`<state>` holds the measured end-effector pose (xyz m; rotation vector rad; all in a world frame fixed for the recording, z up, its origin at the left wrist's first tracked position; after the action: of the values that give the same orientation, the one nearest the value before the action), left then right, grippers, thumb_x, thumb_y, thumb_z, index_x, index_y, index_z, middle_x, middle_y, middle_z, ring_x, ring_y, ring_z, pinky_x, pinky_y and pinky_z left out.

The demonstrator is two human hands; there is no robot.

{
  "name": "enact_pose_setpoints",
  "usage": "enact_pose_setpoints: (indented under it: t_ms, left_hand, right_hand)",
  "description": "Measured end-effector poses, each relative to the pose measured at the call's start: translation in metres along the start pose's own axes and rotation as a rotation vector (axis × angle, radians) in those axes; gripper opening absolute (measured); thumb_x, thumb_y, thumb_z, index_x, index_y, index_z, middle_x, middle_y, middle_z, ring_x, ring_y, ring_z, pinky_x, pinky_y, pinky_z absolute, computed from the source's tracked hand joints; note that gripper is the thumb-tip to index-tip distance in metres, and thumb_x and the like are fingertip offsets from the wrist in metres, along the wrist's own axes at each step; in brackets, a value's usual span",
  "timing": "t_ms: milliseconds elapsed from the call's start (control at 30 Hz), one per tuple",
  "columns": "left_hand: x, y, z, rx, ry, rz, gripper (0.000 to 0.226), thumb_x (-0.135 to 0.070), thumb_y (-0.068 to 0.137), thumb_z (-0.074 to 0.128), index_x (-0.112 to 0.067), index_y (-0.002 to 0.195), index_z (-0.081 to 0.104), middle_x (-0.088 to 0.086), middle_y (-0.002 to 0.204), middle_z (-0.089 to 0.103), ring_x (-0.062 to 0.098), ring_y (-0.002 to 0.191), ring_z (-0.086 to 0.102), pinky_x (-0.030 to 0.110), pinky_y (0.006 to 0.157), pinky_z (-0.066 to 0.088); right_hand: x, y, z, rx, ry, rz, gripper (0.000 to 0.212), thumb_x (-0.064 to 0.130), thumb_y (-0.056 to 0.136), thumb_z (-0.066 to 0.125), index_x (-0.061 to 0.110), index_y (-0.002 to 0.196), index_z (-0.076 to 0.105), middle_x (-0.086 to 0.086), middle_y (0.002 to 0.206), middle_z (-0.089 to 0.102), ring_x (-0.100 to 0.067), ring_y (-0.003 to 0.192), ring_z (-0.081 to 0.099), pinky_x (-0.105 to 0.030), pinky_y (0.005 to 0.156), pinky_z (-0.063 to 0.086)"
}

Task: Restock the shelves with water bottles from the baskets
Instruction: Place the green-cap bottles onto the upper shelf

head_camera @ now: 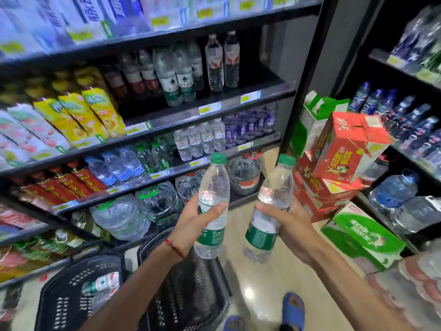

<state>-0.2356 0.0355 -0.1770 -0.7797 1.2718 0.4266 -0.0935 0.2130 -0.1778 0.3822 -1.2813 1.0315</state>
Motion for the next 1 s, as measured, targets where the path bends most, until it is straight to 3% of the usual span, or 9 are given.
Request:
enact_pose_setpoints:
  t_ms: [200, 367, 533, 633, 700, 767, 867, 933, 1000]
  left_hand:
    - [-0.028, 0.047, 0.039, -0.234, -0.033, 0.065, 0.077, -0.049, 0.06, 0.087, -0.017, 0.126, 0.063, 0.004, 0.113, 0.077, 0.025, 0.103, 0.074, 0.043, 0.091, 0.056]
    - [-0.048, 0.068, 0.067, -0.378, -0.064, 0.09, 0.057, -0.035, 0.067, 0.085, -0.016, 0.117, 0.064, 0.004, 0.104, 0.078, 0.025, 0.095, 0.073, 0.038, 0.084, 0.057]
    - [-0.063, 0.083, 0.072, -0.489, -0.06, 0.147, 0.074, -0.047, 0.063, 0.084, -0.014, 0.126, 0.063, 0.006, 0.112, 0.076, 0.022, 0.098, 0.073, 0.032, 0.082, 0.056]
    - [-0.07, 0.101, 0.062, -0.537, -0.041, 0.162, 0.077, -0.05, 0.06, 0.084, -0.014, 0.126, 0.064, 0.004, 0.113, 0.077, 0.021, 0.102, 0.074, 0.035, 0.087, 0.056]
    - [-0.073, 0.115, 0.052, -0.553, -0.04, 0.165, 0.078, -0.051, 0.059, 0.083, -0.015, 0.125, 0.064, 0.004, 0.114, 0.077, 0.023, 0.105, 0.073, 0.039, 0.093, 0.055]
    - [-0.078, 0.132, 0.04, -0.552, -0.034, 0.171, 0.076, -0.051, 0.06, 0.082, -0.016, 0.125, 0.064, 0.004, 0.114, 0.077, 0.024, 0.106, 0.073, 0.04, 0.094, 0.055]
    - [-0.083, 0.156, 0.019, -0.564, -0.035, 0.181, 0.07, -0.047, 0.063, 0.082, -0.019, 0.124, 0.064, 0.001, 0.115, 0.077, 0.022, 0.107, 0.073, 0.041, 0.096, 0.055]
    - [-0.087, 0.171, 0.004, -0.574, -0.044, 0.17, 0.071, -0.049, 0.061, 0.081, -0.021, 0.124, 0.064, 0.001, 0.114, 0.077, 0.022, 0.105, 0.073, 0.043, 0.096, 0.056]
    - [-0.092, 0.183, -0.012, -0.566, -0.037, 0.169, 0.065, -0.047, 0.064, 0.081, -0.023, 0.123, 0.064, 0.0, 0.112, 0.077, 0.023, 0.104, 0.073, 0.044, 0.096, 0.056]
  right_hand:
    - [0.054, 0.075, -0.043, 0.248, -0.178, -0.004, 0.058, 0.006, 0.06, 0.083, 0.01, 0.116, 0.067, -0.004, 0.095, 0.077, -0.017, 0.088, 0.072, -0.027, 0.076, 0.057]
    - [0.099, 0.13, -0.065, 0.374, -0.331, -0.024, 0.055, 0.003, 0.069, 0.091, 0.009, 0.118, 0.066, -0.011, 0.107, 0.079, -0.021, 0.097, 0.074, -0.039, 0.091, 0.059]
    - [0.137, 0.185, -0.065, 0.439, -0.482, -0.159, 0.051, -0.001, 0.067, 0.094, 0.016, 0.111, 0.072, 0.0, 0.102, 0.081, -0.016, 0.095, 0.076, -0.03, 0.085, 0.062]
    - [0.15, 0.221, -0.056, 0.496, -0.528, -0.2, 0.054, 0.003, 0.064, 0.097, 0.017, 0.111, 0.074, -0.003, 0.105, 0.081, -0.019, 0.098, 0.075, -0.039, 0.093, 0.059]
    - [0.156, 0.247, -0.049, 0.534, -0.56, -0.236, 0.06, 0.017, 0.062, 0.102, 0.02, 0.115, 0.074, -0.004, 0.112, 0.079, -0.022, 0.107, 0.074, -0.041, 0.099, 0.055]
    - [0.165, 0.269, -0.037, 0.514, -0.632, -0.31, 0.067, 0.032, 0.057, 0.104, 0.027, 0.116, 0.073, 0.0, 0.117, 0.075, -0.013, 0.11, 0.071, -0.032, 0.097, 0.053]
    - [0.173, 0.3, -0.01, 0.5, -0.692, -0.404, 0.056, 0.014, 0.062, 0.101, 0.033, 0.106, 0.07, 0.012, 0.107, 0.073, 0.003, 0.095, 0.068, -0.01, 0.081, 0.048]
    - [0.172, 0.322, 0.008, 0.455, -0.736, -0.496, 0.059, 0.012, 0.063, 0.099, 0.039, 0.104, 0.065, 0.007, 0.11, 0.07, -0.003, 0.099, 0.066, -0.01, 0.081, 0.046]
    - [0.167, 0.341, 0.023, 0.357, -0.738, -0.553, 0.065, 0.013, 0.063, 0.1, 0.041, 0.105, 0.058, 0.001, 0.116, 0.063, -0.012, 0.106, 0.062, -0.019, 0.087, 0.049]
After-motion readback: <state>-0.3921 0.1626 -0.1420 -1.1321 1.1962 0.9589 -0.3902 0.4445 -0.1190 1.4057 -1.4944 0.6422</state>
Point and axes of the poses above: each hand's wrist, its own y-axis towards the middle knuckle, its own z-axis out of the palm, x = y × z, the point moved 1 cm from there along y, towards the middle knuckle
